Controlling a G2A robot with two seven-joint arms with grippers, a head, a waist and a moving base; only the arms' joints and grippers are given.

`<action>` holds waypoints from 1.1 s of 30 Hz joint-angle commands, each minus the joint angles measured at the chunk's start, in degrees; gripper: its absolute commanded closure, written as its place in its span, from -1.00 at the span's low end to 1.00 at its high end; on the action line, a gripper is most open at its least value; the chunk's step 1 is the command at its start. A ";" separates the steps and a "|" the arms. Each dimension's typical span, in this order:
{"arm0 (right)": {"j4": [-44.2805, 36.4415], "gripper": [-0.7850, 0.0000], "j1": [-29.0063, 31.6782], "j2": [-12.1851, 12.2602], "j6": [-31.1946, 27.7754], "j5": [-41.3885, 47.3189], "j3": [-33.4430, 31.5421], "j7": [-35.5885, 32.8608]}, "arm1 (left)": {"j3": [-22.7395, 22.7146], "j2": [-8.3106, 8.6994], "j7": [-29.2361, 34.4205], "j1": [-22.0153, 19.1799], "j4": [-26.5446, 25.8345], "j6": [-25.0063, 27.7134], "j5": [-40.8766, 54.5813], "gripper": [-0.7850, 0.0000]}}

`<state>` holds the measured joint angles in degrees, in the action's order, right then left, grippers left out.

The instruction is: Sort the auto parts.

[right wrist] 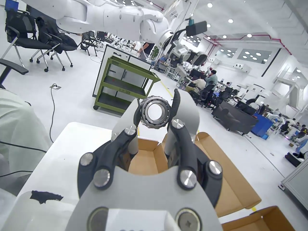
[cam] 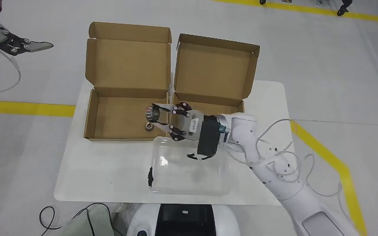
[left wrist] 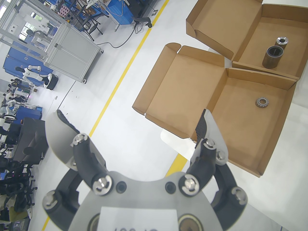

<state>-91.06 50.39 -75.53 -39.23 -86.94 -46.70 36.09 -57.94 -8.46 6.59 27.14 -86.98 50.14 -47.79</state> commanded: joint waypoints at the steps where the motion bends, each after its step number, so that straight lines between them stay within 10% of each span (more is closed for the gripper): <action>1: -0.67 1.00 -0.46 -0.13 0.48 0.68 -0.31 -0.15 | 0.00 0.00 0.00 0.00 0.00 0.00 0.00 -1.00; 33: 1.73 1.00 -0.73 -1.62 1.40 0.36 2.52 -16.72 | 0.00 0.00 0.00 0.00 0.00 0.00 0.00 -1.00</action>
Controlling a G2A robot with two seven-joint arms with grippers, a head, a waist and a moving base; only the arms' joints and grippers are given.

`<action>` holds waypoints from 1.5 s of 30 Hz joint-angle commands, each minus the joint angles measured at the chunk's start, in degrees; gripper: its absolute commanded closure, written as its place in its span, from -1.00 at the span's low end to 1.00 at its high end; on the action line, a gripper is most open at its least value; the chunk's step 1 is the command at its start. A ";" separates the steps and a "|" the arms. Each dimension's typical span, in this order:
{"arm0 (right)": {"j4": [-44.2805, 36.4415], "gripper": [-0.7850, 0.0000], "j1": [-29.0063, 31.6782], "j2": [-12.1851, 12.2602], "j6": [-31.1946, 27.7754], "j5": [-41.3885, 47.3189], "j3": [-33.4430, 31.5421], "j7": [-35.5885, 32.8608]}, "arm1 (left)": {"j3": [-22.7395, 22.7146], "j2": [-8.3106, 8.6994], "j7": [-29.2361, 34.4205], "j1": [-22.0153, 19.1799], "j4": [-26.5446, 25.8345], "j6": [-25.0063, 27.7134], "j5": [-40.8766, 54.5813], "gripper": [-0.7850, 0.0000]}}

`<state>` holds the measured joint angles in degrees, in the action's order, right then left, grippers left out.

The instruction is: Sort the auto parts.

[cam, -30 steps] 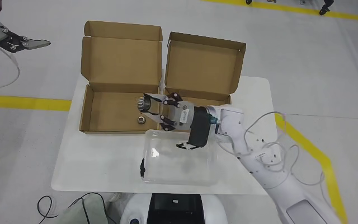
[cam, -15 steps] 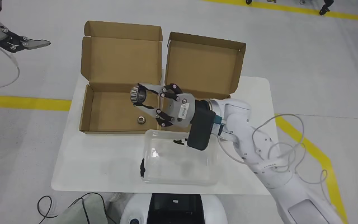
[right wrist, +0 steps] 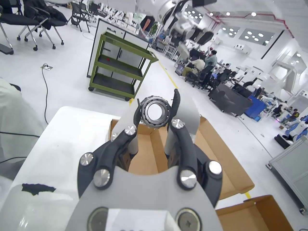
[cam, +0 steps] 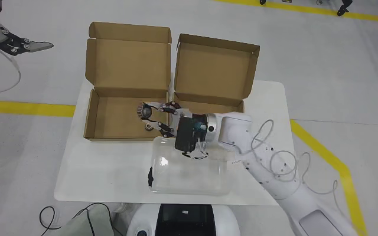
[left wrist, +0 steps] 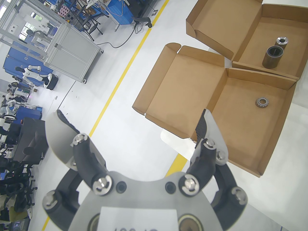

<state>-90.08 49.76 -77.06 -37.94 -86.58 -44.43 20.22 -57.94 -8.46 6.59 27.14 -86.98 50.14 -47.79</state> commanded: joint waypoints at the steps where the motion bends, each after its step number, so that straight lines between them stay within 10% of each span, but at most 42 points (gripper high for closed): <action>1: 1.69 1.00 -0.20 -0.24 0.27 0.12 0.63 -1.73 | 0.00 0.00 0.00 0.00 0.00 0.00 0.00 -1.00; 18: 22.44 1.00 -10.95 -7.38 4.97 9.58 10.45 -21.57 | 0.00 0.00 0.00 0.00 0.00 0.00 0.00 -1.00; 45: 57.66 1.00 -22.21 -24.63 8.56 16.15 22.24 -22.28 | 0.00 0.00 0.00 0.00 0.00 0.00 0.00 -1.00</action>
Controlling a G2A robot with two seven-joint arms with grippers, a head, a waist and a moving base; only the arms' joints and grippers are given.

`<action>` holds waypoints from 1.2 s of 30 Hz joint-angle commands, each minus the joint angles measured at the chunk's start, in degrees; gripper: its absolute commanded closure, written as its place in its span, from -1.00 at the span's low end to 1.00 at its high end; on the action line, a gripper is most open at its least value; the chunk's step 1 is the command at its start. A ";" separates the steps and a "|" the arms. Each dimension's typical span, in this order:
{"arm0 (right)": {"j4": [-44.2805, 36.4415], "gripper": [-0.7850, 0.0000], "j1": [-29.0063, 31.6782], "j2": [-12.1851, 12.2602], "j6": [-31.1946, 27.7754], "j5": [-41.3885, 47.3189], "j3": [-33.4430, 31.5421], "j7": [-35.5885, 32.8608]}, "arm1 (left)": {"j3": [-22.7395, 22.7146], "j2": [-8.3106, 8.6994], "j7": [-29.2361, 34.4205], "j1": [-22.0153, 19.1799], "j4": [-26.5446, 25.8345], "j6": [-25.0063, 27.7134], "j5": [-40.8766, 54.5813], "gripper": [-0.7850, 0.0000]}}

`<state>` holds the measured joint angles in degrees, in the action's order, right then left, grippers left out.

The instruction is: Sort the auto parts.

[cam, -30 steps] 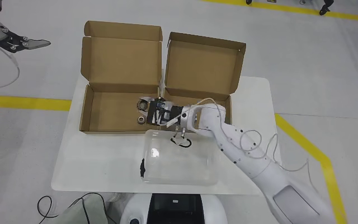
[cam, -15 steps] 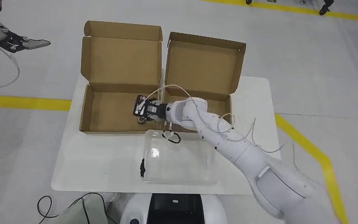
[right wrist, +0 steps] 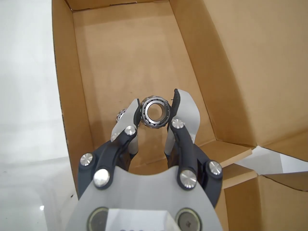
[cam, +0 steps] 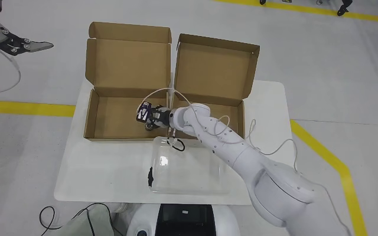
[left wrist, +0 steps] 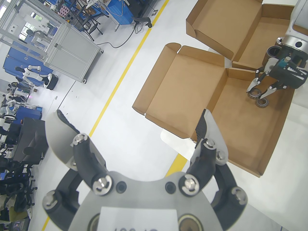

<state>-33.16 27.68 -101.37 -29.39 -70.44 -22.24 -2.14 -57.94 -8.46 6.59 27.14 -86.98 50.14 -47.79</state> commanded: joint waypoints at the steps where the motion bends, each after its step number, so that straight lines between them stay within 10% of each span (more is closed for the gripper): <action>1: 1.53 1.00 -0.28 -0.71 0.08 -0.03 0.11 0.25 | 0.00 0.00 0.00 0.00 0.00 0.00 0.00 -1.00; 3: 2.99 0.40 -0.57 -1.43 0.15 -0.20 0.22 0.68 | 0.00 0.00 0.00 0.00 0.00 0.00 0.00 -1.00; 10: 6.47 -0.40 -1.61 -3.13 -0.01 -0.91 0.03 3.42 | 0.00 0.00 0.00 0.00 0.00 0.00 0.00 -1.00; 21: 3.59 -1.00 -1.87 -3.04 -2.11 -3.57 -1.10 10.56 | 0.00 0.00 0.00 0.00 0.00 0.00 0.00 -1.00; 36: -13.42 -1.00 5.42 5.25 -6.70 -7.05 -9.73 10.12 | 0.00 0.00 0.00 0.00 0.00 0.00 0.00 -1.00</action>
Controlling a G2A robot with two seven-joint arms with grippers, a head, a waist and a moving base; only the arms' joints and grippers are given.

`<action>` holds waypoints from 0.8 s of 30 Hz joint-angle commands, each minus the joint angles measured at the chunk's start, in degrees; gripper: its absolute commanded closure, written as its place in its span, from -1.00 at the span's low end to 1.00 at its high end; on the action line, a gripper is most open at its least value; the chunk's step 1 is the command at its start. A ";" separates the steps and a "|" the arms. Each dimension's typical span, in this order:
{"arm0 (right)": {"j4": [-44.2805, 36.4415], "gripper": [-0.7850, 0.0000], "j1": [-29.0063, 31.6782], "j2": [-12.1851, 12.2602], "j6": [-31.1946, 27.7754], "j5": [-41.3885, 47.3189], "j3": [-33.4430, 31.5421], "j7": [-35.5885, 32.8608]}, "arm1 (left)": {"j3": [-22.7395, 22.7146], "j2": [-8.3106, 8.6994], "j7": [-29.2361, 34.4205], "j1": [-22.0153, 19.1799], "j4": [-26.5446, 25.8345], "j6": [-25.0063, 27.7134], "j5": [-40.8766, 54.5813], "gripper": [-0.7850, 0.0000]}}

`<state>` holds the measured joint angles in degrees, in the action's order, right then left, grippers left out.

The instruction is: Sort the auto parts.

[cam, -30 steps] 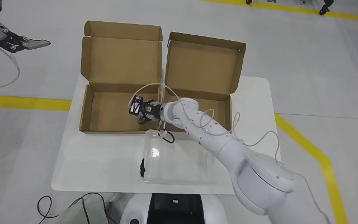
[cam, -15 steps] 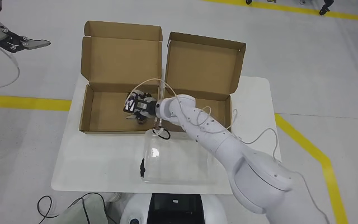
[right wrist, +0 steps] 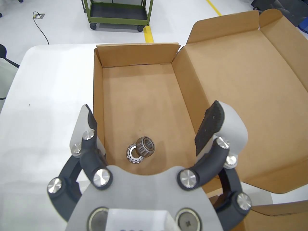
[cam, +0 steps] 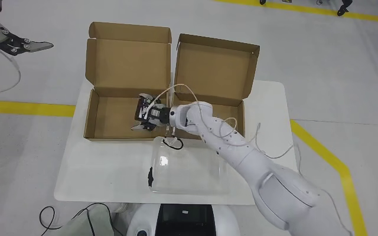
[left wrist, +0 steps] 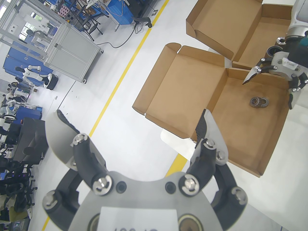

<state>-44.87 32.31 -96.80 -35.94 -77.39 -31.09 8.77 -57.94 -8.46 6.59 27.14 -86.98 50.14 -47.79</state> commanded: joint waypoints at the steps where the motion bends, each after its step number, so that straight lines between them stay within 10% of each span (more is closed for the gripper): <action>1: -3.75 -1.00 1.89 1.48 -0.48 -0.12 -1.98 -1.45 | 0.00 0.00 0.00 0.00 0.00 0.00 0.00 -1.00; 24: -47.50 -1.00 39.03 16.63 -4.88 -8.19 -34.75 -9.99 | 0.00 0.00 0.00 0.00 0.00 0.00 0.00 -1.00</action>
<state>-91.29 69.90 -80.49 -40.89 -85.30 -64.60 -1.08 -57.94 -8.46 6.59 27.14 -86.98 50.14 -47.79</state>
